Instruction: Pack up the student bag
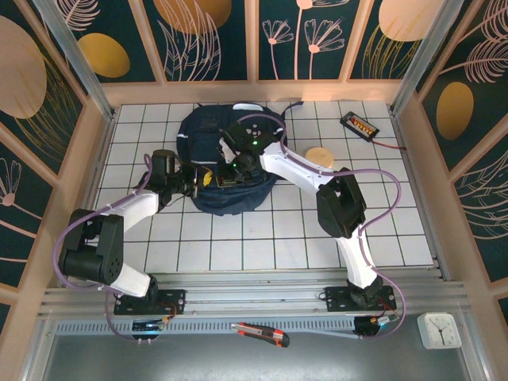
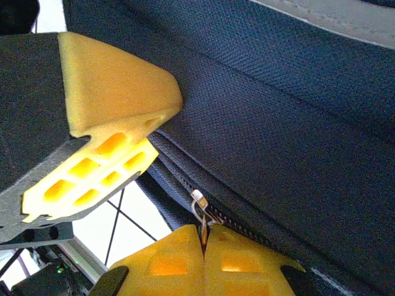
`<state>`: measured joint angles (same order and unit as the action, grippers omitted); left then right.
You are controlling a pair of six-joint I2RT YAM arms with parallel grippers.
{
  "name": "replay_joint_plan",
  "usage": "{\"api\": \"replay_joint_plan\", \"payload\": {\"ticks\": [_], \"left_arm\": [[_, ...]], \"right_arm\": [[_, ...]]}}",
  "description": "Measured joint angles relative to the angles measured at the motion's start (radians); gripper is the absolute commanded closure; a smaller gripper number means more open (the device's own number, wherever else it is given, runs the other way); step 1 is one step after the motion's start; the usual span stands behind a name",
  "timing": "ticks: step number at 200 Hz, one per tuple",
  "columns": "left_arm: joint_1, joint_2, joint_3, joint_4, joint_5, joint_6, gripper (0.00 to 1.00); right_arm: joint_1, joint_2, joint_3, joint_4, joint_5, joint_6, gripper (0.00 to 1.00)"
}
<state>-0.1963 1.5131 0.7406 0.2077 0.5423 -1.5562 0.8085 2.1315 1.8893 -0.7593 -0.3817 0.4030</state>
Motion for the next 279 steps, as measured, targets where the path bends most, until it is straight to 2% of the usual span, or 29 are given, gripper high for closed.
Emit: {"api": "replay_joint_plan", "payload": {"ticks": [43,96,160,212,261,267,279], "left_arm": [[0.015,0.000,0.002,-0.026,0.023,0.060,1.00],[0.055,0.000,0.026,-0.074,0.037,0.142,1.00],[0.065,-0.001,0.116,-0.206,0.056,0.276,1.00],[0.103,0.015,0.172,-0.295,0.063,0.377,1.00],[0.194,0.166,0.409,-0.527,0.040,0.595,1.00],[0.203,0.185,0.439,-0.554,0.034,0.621,0.92],[0.221,0.215,0.488,-0.596,0.020,0.664,0.60]], "right_arm": [[-0.029,-0.051,-0.113,0.049,0.001,-0.007,1.00],[-0.173,-0.179,-0.286,0.042,0.001,-0.051,1.00],[-0.286,-0.199,-0.330,0.089,-0.014,-0.167,1.00],[-0.267,-0.199,-0.330,0.113,-0.046,-0.250,1.00],[-0.109,-0.198,-0.329,0.171,-0.005,-0.266,1.00],[-0.086,-0.196,-0.324,0.178,0.004,-0.264,1.00],[-0.048,-0.183,-0.305,0.184,0.017,-0.259,1.00]]}}
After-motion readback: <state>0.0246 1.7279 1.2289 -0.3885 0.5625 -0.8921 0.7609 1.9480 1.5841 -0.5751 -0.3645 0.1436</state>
